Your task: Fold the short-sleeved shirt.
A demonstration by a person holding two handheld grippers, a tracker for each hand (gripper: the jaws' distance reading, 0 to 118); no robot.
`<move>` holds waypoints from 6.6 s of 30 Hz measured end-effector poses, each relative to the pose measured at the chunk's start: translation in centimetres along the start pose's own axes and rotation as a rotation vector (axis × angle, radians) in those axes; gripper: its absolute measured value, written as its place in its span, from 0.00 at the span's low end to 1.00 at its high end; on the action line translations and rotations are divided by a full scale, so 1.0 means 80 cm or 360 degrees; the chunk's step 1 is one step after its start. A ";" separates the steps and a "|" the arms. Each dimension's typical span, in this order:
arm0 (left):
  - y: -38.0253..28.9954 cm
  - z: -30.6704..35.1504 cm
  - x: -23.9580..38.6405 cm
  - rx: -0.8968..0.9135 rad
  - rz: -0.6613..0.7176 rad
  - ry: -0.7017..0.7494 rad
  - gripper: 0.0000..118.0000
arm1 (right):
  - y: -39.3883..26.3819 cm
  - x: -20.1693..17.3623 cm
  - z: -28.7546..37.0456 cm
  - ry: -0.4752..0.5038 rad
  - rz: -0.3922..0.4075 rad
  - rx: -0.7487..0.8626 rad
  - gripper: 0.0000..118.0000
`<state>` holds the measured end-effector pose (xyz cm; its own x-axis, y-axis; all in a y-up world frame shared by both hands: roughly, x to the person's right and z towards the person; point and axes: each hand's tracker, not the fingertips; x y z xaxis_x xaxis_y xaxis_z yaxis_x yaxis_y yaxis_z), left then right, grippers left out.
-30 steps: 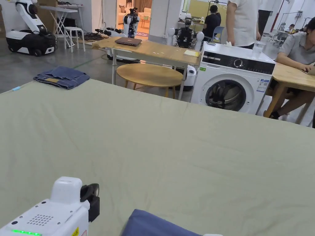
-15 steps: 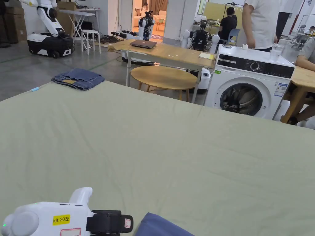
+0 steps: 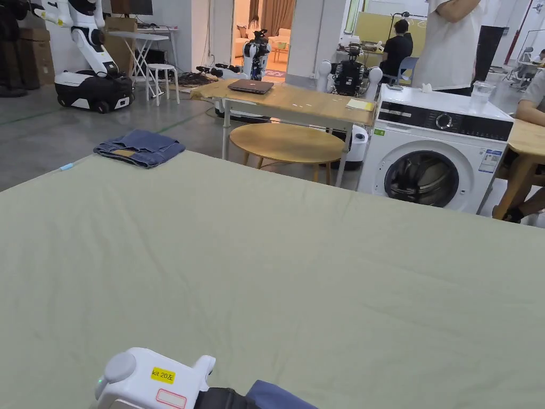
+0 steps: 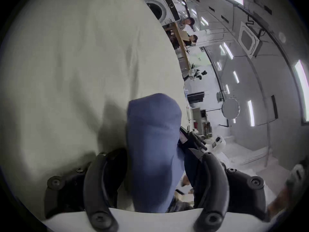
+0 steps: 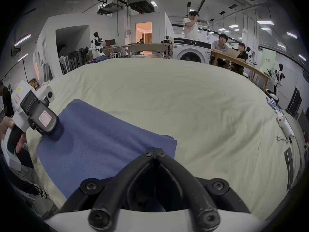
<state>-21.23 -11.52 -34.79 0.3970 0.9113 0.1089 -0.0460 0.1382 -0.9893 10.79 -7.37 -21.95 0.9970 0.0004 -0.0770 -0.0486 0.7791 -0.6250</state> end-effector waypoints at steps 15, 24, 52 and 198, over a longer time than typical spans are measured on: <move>-0.028 -0.034 -0.016 0.0068 0.0021 -0.0097 0.11 | -0.016 0.003 0.006 0.0003 0.0021 0.0054 0.00; -0.032 0.013 0.005 0.0114 0.0112 -0.0215 0.11 | 0.017 0.009 0.040 -0.0014 0.0070 0.0243 0.00; 0.022 0.549 -0.010 0.0553 0.0264 0.1013 0.11 | 0.138 -0.003 0.008 -0.0030 0.0083 0.0443 0.00; -0.044 0.002 0.206 0.1776 -0.1313 0.1457 0.71 | 0.147 0.052 0.020 -0.0502 -0.0354 0.0679 0.79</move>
<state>-14.70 3.07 -29.53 0.9990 -0.0013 0.0453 0.0060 0.9946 -0.1036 14.47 2.83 -28.38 0.9533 -0.0562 0.2969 0.1272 0.9659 -0.2256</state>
